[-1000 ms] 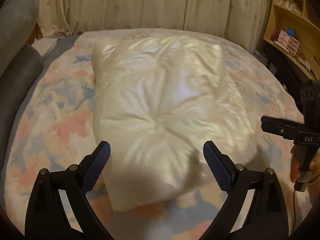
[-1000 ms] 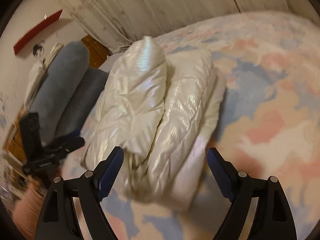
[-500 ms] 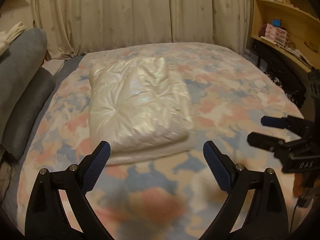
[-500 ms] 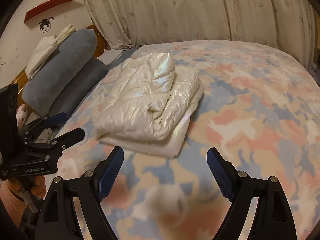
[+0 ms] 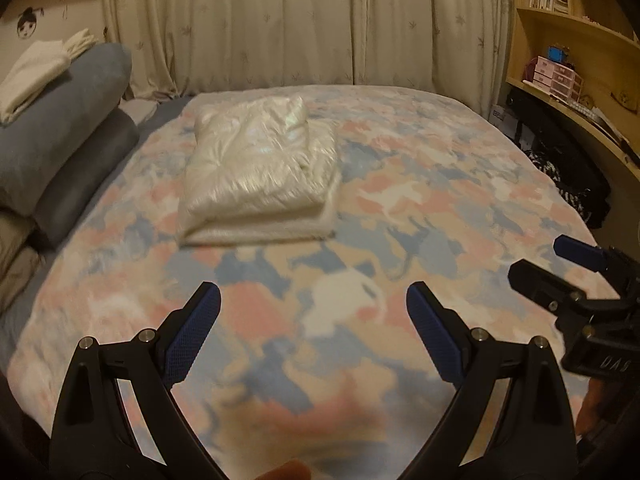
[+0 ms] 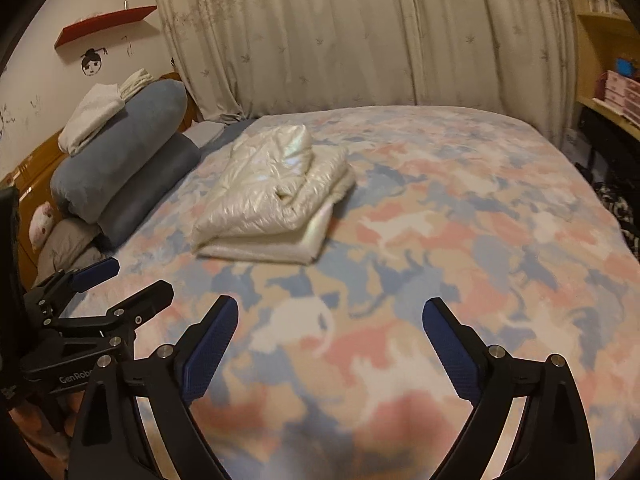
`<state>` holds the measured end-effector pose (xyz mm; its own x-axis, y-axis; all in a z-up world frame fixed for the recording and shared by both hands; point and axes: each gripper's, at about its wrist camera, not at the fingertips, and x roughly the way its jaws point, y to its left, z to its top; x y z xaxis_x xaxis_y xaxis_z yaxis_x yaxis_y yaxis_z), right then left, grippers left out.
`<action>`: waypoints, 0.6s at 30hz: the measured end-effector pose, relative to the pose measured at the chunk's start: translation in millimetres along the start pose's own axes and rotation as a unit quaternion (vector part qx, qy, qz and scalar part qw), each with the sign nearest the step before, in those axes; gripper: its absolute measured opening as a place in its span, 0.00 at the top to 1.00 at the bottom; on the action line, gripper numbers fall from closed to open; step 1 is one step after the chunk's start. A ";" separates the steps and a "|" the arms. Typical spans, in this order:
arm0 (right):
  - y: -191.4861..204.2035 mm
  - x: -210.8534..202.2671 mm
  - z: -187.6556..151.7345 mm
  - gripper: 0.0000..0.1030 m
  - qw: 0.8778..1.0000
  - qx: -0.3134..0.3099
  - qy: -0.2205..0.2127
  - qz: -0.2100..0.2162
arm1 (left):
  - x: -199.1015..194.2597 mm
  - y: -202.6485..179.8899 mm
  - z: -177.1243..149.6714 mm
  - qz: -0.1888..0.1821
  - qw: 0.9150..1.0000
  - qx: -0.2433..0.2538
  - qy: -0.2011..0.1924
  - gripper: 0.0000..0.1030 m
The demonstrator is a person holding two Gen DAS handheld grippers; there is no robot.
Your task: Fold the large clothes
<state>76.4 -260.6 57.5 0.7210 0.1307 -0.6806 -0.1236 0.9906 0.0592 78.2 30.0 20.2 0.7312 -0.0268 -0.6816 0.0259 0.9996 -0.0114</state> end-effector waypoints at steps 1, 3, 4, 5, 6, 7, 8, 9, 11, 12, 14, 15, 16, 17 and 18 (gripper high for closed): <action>-1.1 -9.9 -9.9 0.08 1.000 0.001 0.000 -0.005 | -4.7 -4.6 -5.6 0.000 1.000 -0.001 0.000 0.09; -0.8 -29.6 -24.9 0.08 1.000 0.006 0.002 -0.012 | -19.5 -17.8 -19.5 0.008 1.000 0.002 -0.006 0.09; -1.0 -35.3 -32.9 0.08 1.000 0.008 0.005 -0.017 | -24.4 -22.2 -24.4 0.010 1.000 0.003 -0.007 0.09; -2.9 -44.9 -44.2 0.08 1.000 0.011 0.006 -0.023 | -31.8 -28.9 -31.5 0.012 1.000 0.003 -0.008 0.09; -3.2 -49.8 -51.3 0.08 1.000 0.013 0.007 -0.028 | -35.7 -32.1 -35.7 0.012 1.000 0.001 -0.008 0.09; -3.8 -54.9 -59.1 0.08 0.999 0.014 0.007 -0.033 | -40.4 -35.4 -40.4 0.011 1.000 -0.002 -0.007 0.09; -5.0 -61.9 -68.0 0.08 0.999 0.018 0.008 -0.039 | -46.3 -39.8 -47.1 0.010 1.000 -0.007 -0.007 0.09; -7.1 -67.7 -76.6 0.08 0.999 0.023 0.010 -0.043 | -49.6 -40.8 -50.2 0.009 1.000 -0.011 -0.005 0.09; -12.3 -77.6 -93.5 0.08 0.998 0.036 0.018 -0.050 | -56.9 -44.9 -60.6 0.008 1.000 -0.024 0.002 0.09; -13.3 -79.5 -99.2 0.08 0.998 0.041 0.022 -0.052 | -58.7 -46.2 -64.1 0.006 1.000 -0.028 0.008 0.09; -16.4 -89.8 -114.1 0.07 0.997 0.058 0.031 -0.048 | -61.1 -49.6 -73.4 -0.003 0.999 -0.035 0.028 0.09; -15.9 -91.9 -117.8 0.07 0.996 0.064 0.034 -0.048 | -61.3 -50.4 -75.9 -0.008 0.999 -0.037 0.036 0.09; -16.4 -96.3 -123.1 0.07 0.996 0.069 0.036 -0.047 | -62.3 -52.9 -80.3 -0.012 0.998 -0.038 0.044 0.09; -16.6 -100.4 -127.3 0.07 0.996 0.070 0.037 -0.046 | -63.2 -55.1 -83.4 -0.011 0.998 -0.037 0.049 0.09; -16.4 -105.0 -131.2 0.07 0.996 0.069 0.037 -0.048 | -64.2 -56.5 -85.5 -0.011 0.998 -0.036 0.051 0.09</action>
<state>-86.7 -295.9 32.3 0.6714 0.0367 -0.7402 0.0422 0.9953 0.0876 -28.5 -24.0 2.1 0.6581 -0.0504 -0.7512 -0.0110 0.9970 -0.0765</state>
